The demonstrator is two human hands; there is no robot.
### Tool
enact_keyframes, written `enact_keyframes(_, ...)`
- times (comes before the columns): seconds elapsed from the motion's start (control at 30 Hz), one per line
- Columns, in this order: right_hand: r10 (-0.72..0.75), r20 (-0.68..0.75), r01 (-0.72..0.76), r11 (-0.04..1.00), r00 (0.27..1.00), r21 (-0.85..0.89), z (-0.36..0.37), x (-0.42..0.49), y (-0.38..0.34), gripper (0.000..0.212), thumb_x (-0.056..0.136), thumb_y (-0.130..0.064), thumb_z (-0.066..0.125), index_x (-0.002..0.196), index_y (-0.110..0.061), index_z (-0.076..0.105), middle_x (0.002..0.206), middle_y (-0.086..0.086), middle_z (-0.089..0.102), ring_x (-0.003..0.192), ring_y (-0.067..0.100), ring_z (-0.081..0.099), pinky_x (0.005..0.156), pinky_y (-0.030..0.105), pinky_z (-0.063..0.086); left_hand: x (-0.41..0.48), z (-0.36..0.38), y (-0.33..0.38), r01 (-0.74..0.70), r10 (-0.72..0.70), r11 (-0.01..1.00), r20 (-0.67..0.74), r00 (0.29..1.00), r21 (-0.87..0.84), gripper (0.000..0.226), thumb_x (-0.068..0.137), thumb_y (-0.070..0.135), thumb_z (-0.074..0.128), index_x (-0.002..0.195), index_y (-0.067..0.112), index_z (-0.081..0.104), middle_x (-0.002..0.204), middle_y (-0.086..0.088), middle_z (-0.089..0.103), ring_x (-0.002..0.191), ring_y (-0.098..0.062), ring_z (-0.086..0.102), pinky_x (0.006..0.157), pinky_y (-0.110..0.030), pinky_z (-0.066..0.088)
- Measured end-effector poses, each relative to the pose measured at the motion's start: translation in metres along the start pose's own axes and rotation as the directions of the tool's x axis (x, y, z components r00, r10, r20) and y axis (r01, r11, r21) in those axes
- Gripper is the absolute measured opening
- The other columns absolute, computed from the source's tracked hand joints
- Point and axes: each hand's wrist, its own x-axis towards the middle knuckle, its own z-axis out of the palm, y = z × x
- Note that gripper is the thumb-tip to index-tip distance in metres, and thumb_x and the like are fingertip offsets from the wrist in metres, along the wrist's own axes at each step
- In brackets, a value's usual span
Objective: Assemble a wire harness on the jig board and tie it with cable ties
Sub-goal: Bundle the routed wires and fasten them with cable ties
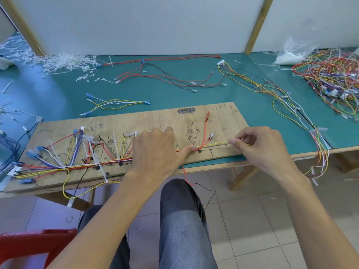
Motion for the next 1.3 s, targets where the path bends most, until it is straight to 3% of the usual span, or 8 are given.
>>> enact_keyframes(0.1,0.029,0.004,-0.029,0.997,1.0,0.071,-0.005,0.003,0.012,0.018,0.09,-0.045,0.08,0.082,-0.03,0.079,0.077,-0.006,0.072,0.084,0.02,0.065,0.074,0.04,0.055,0.0,0.001,0.0,0.011,-0.011,1.0,0.011,1.0,-0.003,0.076,0.074,0.101,0.035,0.075,0.025,0.041,0.055,0.002,0.019,0.063,-0.032,0.064,0.055,-0.033,0.029)
enact_keyframes(0.23,0.126,0.0,-0.121,0.957,0.992,0.264,-0.006,0.002,0.027,0.011,0.088,-0.036,0.085,0.079,-0.03,0.081,0.083,-0.009,0.076,0.094,0.018,0.068,0.08,0.033,0.05,0.002,0.004,0.002,-0.007,0.007,1.0,0.012,1.0,0.01,0.074,0.073,0.1,0.039,0.075,0.026,0.043,0.065,-0.004,0.057,0.066,-0.032,0.066,0.055,-0.033,0.031)
enact_keyframes(0.37,0.174,-0.082,-0.135,0.926,0.981,0.353,-0.003,0.002,0.033,0.008,0.086,-0.03,0.087,0.08,-0.03,0.082,0.076,-0.005,0.076,0.071,0.016,0.068,0.066,0.037,0.061,0.003,0.003,0.005,-0.012,0.011,0.999,0.025,1.0,0.043,0.074,0.073,0.099,0.042,0.073,0.025,0.044,0.059,-0.005,0.053,0.063,-0.032,0.065,0.054,-0.032,0.031)
enact_keyframes(0.47,0.16,-0.14,-0.099,0.926,0.977,0.365,-0.002,0.004,0.038,0.011,0.087,-0.026,0.087,0.079,-0.031,0.08,0.075,-0.003,0.076,0.049,0.011,0.069,0.049,0.019,0.051,0.002,0.001,0.006,-0.01,0.007,0.996,0.039,0.999,0.088,0.076,0.073,0.097,0.044,0.073,0.023,0.059,0.058,-0.004,0.057,0.06,-0.032,0.064,0.053,-0.032,0.029)
enact_keyframes(0.73,0.144,-0.169,-0.068,0.917,0.975,0.393,0.001,0.008,0.046,0.008,0.085,-0.027,0.089,0.084,-0.032,0.082,0.084,-0.004,0.075,0.049,0.012,0.068,0.049,0.02,0.051,0.0,0.002,0.006,-0.032,0.029,0.996,0.031,0.999,0.084,0.073,0.075,0.095,0.047,0.071,0.023,0.054,0.056,-0.004,0.058,0.055,-0.03,0.062,0.052,-0.031,0.029)
enact_keyframes(0.97,0.119,-0.055,-0.085,0.903,0.991,0.422,-0.003,0.02,0.056,0.005,0.084,-0.023,0.089,0.084,-0.024,0.084,0.08,0.0,0.07,0.048,0.003,0.051,0.042,0.017,0.044,-0.001,0.004,0.003,-0.023,0.024,0.999,-0.029,0.999,0.04,0.079,0.072,0.102,0.035,0.072,0.023,0.043,0.053,-0.002,0.035,0.055,-0.029,0.06,0.052,-0.031,0.03)
enact_keyframes(1.1,0.055,0.061,-0.076,0.897,0.997,0.436,-0.008,0.023,0.061,0.007,0.094,-0.017,0.079,0.091,-0.021,0.084,0.086,0.0,0.071,0.053,0.009,0.05,0.049,0.024,0.045,-0.001,0.005,0.005,-0.032,0.033,0.999,-0.02,0.999,0.037,0.078,0.071,0.102,0.036,0.072,0.024,0.045,0.057,-0.003,0.057,0.057,-0.03,0.062,0.053,-0.032,0.03)
enact_keyframes(1.3,0.103,0.225,-0.219,0.776,0.969,0.591,-0.02,0.029,0.066,0.013,0.091,-0.004,0.079,0.093,-0.015,0.085,0.084,0.006,0.073,0.061,0.014,0.061,0.058,0.021,0.055,-0.001,0.002,0.006,-0.024,0.02,0.995,0.038,0.999,0.1,0.08,0.073,0.097,0.045,0.074,0.02,0.067,0.053,-0.003,0.057,0.052,-0.03,0.061,0.05,-0.031,0.029)
